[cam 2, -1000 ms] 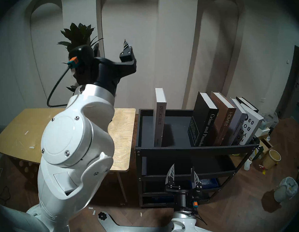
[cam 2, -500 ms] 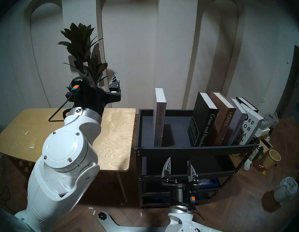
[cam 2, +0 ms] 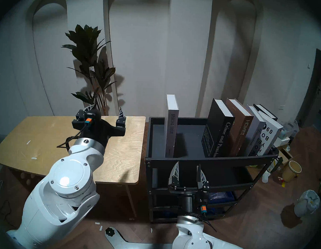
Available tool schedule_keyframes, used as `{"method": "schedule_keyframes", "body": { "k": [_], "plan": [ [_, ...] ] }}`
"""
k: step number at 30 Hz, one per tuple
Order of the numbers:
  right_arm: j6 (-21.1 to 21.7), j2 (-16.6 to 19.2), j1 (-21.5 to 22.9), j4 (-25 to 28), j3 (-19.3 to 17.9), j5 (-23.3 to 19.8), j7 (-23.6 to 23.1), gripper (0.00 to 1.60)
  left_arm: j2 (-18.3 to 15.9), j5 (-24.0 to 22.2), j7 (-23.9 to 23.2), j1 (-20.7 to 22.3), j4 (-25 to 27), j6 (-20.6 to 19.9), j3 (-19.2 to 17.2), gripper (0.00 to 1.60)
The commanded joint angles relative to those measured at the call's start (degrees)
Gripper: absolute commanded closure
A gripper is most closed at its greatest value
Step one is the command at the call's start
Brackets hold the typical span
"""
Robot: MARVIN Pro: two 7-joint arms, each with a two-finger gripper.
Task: Move the books from the display table onto the shelf, standing them upright with spines facing out and tallest at one end
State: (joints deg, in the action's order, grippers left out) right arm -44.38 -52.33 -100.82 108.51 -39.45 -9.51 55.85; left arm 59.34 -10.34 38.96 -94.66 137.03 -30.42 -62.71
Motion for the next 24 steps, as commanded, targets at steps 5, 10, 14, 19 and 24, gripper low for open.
{"method": "schedule_keyframes", "body": {
  "k": [5, 10, 14, 19, 24],
  "plan": [
    [0.47, -2.15, 2.97, 2.07, 0.85, 0.87, -1.94, 0.00, -6.50, 0.38, -1.28, -7.10, -0.19, 0.96, -1.56, 0.00],
    [0.84, -2.87, 3.98, 1.98, 1.46, 0.86, -2.71, 0.00, -8.59, 0.48, -1.76, -9.49, -0.51, 1.35, -2.39, 0.00],
    [1.41, -3.46, 4.76, 1.77, 1.97, 0.72, -3.23, 0.00, -10.05, 0.55, -1.89, -11.14, -0.87, 1.76, -3.34, 0.00],
    [2.26, -4.13, 5.76, 1.41, 2.69, 0.45, -3.97, 0.00, -11.64, 0.65, -1.93, -13.03, -1.12, 2.50, -4.75, 0.00],
    [3.04, -4.54, 6.48, 0.87, 3.31, 0.28, -4.56, 0.00, -12.79, 0.80, -1.79, -14.45, -1.20, 3.12, -5.94, 0.00]
  ]
}}
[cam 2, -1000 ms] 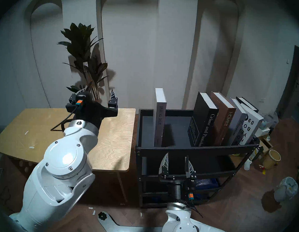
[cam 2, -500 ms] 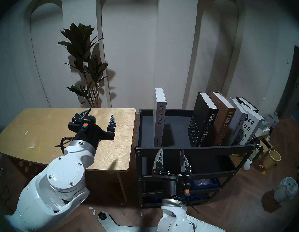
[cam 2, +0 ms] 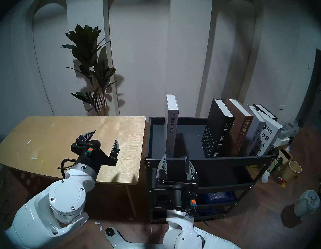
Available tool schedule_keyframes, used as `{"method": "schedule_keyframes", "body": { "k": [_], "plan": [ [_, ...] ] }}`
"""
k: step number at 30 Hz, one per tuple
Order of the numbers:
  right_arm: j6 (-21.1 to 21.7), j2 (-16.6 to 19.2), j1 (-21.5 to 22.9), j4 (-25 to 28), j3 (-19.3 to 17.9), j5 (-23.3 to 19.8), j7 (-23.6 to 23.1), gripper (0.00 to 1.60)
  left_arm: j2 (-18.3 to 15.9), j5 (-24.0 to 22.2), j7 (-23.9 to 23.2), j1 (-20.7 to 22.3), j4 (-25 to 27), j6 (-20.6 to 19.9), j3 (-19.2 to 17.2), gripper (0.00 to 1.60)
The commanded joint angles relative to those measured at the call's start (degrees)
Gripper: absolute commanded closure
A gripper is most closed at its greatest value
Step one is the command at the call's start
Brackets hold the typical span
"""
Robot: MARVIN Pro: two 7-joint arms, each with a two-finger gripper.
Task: Move the books from the display table onto the shelf, standing them upright with spines facing out and tallest at one end
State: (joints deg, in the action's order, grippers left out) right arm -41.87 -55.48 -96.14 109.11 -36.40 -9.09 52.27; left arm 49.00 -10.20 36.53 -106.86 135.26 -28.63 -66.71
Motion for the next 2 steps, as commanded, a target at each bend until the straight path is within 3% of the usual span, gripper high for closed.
{"method": "schedule_keyframes", "body": {
  "k": [1, 2],
  "plan": [
    [0.90, -1.57, 2.08, -0.01, 0.53, -0.18, -1.21, 0.00, -2.90, 0.70, 0.78, -2.86, 0.54, 1.63, -2.48, 0.00],
    [0.90, -1.57, 2.08, -0.01, 0.53, -0.18, -1.21, 0.00, -2.90, 0.70, 0.78, -2.86, 0.54, 1.63, -2.48, 0.00]
  ]
}}
